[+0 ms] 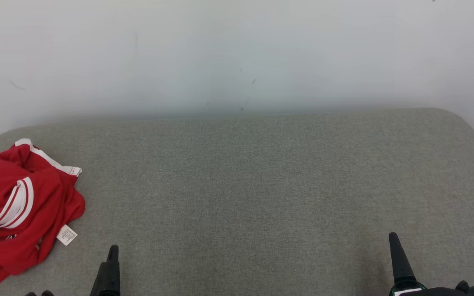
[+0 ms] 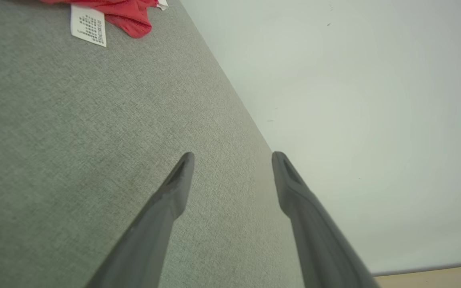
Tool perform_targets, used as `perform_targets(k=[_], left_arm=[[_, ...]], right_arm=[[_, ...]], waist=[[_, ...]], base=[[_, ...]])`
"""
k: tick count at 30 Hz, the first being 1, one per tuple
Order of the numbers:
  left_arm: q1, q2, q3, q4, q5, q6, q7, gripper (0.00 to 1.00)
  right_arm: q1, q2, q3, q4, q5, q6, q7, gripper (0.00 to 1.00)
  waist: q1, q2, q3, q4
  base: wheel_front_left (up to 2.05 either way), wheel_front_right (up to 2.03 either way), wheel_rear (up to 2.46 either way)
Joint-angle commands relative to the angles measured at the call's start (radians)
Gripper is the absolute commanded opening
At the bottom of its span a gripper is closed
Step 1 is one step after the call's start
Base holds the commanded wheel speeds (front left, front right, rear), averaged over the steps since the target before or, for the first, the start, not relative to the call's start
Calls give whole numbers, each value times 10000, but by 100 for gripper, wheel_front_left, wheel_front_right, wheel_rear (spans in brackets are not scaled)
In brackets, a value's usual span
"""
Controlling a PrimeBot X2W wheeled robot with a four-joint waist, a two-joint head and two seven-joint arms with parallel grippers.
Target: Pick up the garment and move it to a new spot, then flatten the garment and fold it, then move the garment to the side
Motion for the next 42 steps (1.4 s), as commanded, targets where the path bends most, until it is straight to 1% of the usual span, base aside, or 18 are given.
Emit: perform_targets(k=[1, 7, 13, 19, 22, 24, 25, 27, 28, 38, 42], left_arm=[[-27, 48, -65, -163, 505, 44, -131, 100], [26, 51, -258, -191, 1818, 249, -389, 100], [31, 62, -407, -259, 3074, 312, -629, 100], [110, 121, -595, -414, 4173, 379, -851, 100], [127, 193, -721, -478, 4752, 495, -962, 100], [152, 283, -836, -433, 5172, 627, -1033, 100], [155, 342, -948, -353, 5515, 758, -1095, 100], [155, 342, -948, -353, 5515, 758, -1095, 100], [126, 439, -1126, -203, 5992, 926, -1200, 100], [11, 614, -1505, -13, 6874, 1236, -1494, 100], [51, 624, -1542, -167, 7004, 1155, -1608, 100]], right_arm=[[-252, -20, 8, -88, -414, 47, -88, 100], [-299, -22, 102, 13, -1718, 51, -267, 100], [-355, -24, 203, 157, -3285, 54, -430, 100], [-401, -26, 268, 321, -4394, 56, -591, 100], [-421, -26, 280, 411, -4905, 58, -667, 100], [-426, -27, 303, 461, -5219, 60, -712, 100], [-444, -28, 293, 507, -5580, 60, -754, 100], [-444, -28, 293, 507, -5580, 60, -754, 100], [-457, -28, 322, 565, -6056, 62, -767, 100], [-442, -31, 486, 762, -6981, 67, -768, 100], [-446, -32, 448, 857, -7343, 69, -824, 100]], waist=[[-2, 0, -9, -1], [-2, 0, -60, 7], [-2, 0, -111, 26], [-2, 0, -162, 41], [-2, 0, -182, 47], [-2, 0, -192, 47], [-2, 0, -199, 47], [-2, 0, -199, 47], [-2, 0, -218, 44], [-2, 0, -286, 43], [-2, 0, -316, 37]], base=[[0, 0, 0], [0, 0, 0], [0, 0, 0], [0, 0, 0], [0, 0, 0], [0, 0, 0], [0, 0, 0], [0, 0, 0], [0, 0, 0], [0, 0, 0], [0, 0, 0]])
